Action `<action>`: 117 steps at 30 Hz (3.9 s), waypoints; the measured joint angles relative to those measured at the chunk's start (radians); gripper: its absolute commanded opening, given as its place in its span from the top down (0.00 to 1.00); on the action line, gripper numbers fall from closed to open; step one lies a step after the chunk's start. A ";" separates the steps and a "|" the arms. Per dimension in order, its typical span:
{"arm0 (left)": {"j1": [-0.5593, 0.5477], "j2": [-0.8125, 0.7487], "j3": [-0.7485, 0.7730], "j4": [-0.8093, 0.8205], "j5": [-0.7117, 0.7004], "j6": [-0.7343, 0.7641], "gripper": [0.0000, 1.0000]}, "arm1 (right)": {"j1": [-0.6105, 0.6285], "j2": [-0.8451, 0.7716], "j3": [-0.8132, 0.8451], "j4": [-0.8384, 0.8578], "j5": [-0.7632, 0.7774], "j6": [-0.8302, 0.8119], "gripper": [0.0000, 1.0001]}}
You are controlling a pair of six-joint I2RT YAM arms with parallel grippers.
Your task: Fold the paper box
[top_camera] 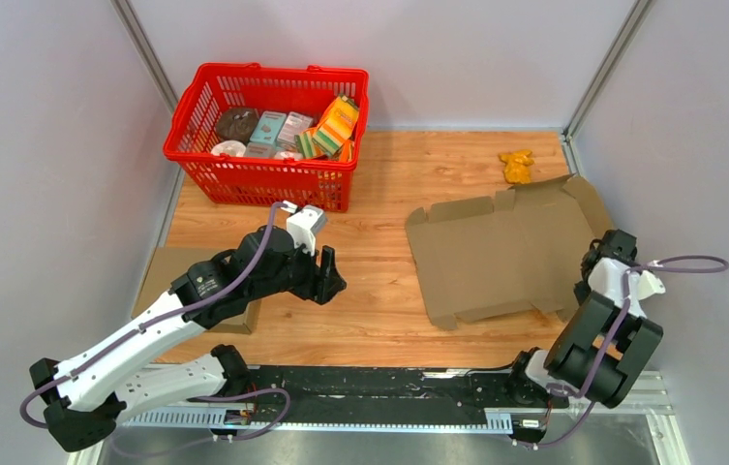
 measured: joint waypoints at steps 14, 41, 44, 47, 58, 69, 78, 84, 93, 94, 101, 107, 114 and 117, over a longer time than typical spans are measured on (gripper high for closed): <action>0.000 -0.132 -0.002 -0.039 0.004 -0.010 0.30 | 0.636 -0.584 0.264 -0.256 -0.139 -0.099 1.00; 0.055 0.225 0.085 0.050 -0.198 -0.016 0.25 | 0.728 -0.196 0.423 -0.240 -0.308 -0.393 0.00; 0.062 0.248 0.084 0.095 -0.190 -0.011 0.26 | 0.735 0.085 0.631 -0.140 -0.491 -0.505 0.00; 0.062 0.249 0.072 0.133 -0.171 -0.008 0.26 | 0.740 0.419 0.873 -0.040 -0.619 -0.624 0.02; 0.062 0.116 -0.045 0.142 -0.092 -0.010 0.26 | 0.745 1.071 1.398 -0.205 -0.951 -0.878 0.40; 0.062 0.129 0.002 0.114 -0.090 -0.009 0.26 | 0.781 1.014 1.237 -0.196 -1.137 -0.879 1.00; 0.173 0.082 0.065 0.161 0.034 -0.071 0.27 | 0.899 0.427 0.895 -0.133 -0.886 -0.809 1.00; 0.191 0.090 0.141 0.209 0.066 -0.069 0.27 | 0.987 0.153 0.781 -0.093 -0.848 -0.820 1.00; 0.197 0.203 0.309 0.211 0.089 0.072 0.25 | 1.109 0.049 0.703 -0.079 -0.831 -0.882 1.00; 0.197 0.216 0.324 0.214 0.088 0.100 0.25 | 1.111 0.049 0.700 -0.076 -0.837 -0.885 1.00; 0.196 0.371 0.391 0.222 0.087 0.303 0.21 | 1.122 0.057 0.692 -0.072 -0.874 -0.893 1.00; 0.197 0.534 0.425 0.230 0.087 0.373 0.37 | 1.124 0.068 0.692 -0.071 -0.908 -0.895 1.00; 0.174 0.571 0.423 0.258 0.142 0.356 0.48 | 1.125 0.070 0.692 -0.069 -0.913 -0.892 1.00; 0.142 0.568 0.409 0.307 0.170 0.323 0.41 | 1.125 0.071 0.692 -0.053 -0.930 -0.885 1.00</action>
